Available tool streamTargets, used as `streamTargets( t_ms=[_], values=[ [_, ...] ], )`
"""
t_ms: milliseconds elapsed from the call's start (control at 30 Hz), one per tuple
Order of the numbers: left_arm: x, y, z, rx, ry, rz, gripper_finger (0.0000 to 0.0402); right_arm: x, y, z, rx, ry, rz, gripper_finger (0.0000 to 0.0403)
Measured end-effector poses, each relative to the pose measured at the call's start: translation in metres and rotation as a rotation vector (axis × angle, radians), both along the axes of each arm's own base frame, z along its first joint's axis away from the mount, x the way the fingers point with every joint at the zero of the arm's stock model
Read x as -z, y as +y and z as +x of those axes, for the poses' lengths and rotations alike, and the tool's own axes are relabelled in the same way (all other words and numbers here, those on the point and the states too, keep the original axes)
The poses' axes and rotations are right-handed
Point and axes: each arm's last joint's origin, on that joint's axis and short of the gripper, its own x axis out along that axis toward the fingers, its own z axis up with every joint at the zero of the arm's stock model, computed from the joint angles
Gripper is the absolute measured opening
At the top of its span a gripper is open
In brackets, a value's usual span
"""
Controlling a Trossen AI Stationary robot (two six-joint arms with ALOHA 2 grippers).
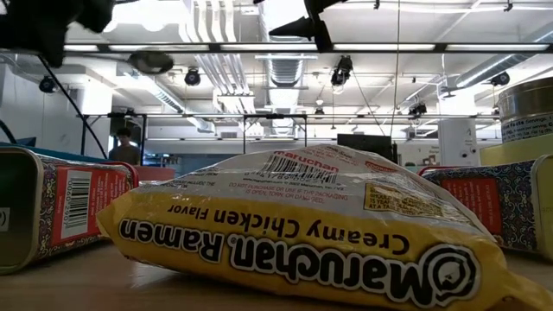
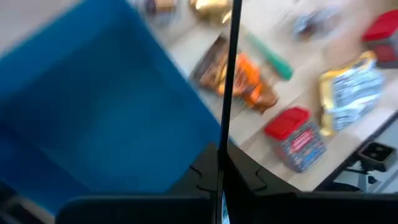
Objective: Pick & Place Food Item
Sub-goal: Put the black spoon into the blue bin
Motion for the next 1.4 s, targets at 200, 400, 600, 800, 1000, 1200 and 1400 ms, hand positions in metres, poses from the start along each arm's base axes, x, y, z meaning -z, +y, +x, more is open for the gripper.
streamTargets(
  t_ms=[200, 400, 600, 800, 1000, 1200, 1400],
  values=[
    [0.030, -0.028, -0.021, -0.134, 0.024, -0.048, 0.0006, 0.000, -0.001, 0.000, -0.003, -0.001, 0.001, 0.0278],
    [0.056, -0.038, -0.034, -0.340, -0.128, -0.157, 0.0006, 0.000, 0.000, 0.000, -0.012, -0.001, 0.002, 0.0278],
    [0.085, -0.044, -0.028, -0.395, -0.127, -0.196, 0.0006, 0.000, 0.000, 0.000, -0.012, -0.001, 0.003, 0.0278],
    [0.099, -0.040, -0.033, -0.452, -0.037, -0.165, 0.0006, 0.000, 0.002, 0.000, -0.056, -0.003, 0.017, 0.0278],
    [0.106, -0.042, -0.033, -0.488, 0.017, -0.181, 0.0006, 0.000, 0.002, 0.000, -0.059, -0.004, 0.017, 0.0278],
    [0.118, -0.050, -0.025, -0.475, 0.087, -0.215, 0.0006, 0.000, 0.002, 0.000, -0.060, -0.002, 0.014, 0.0278],
    [0.124, -0.054, -0.017, -0.479, 0.108, -0.223, 0.0006, 0.000, 0.002, 0.000, -0.062, -0.001, 0.008, 0.0278]
  ],
)
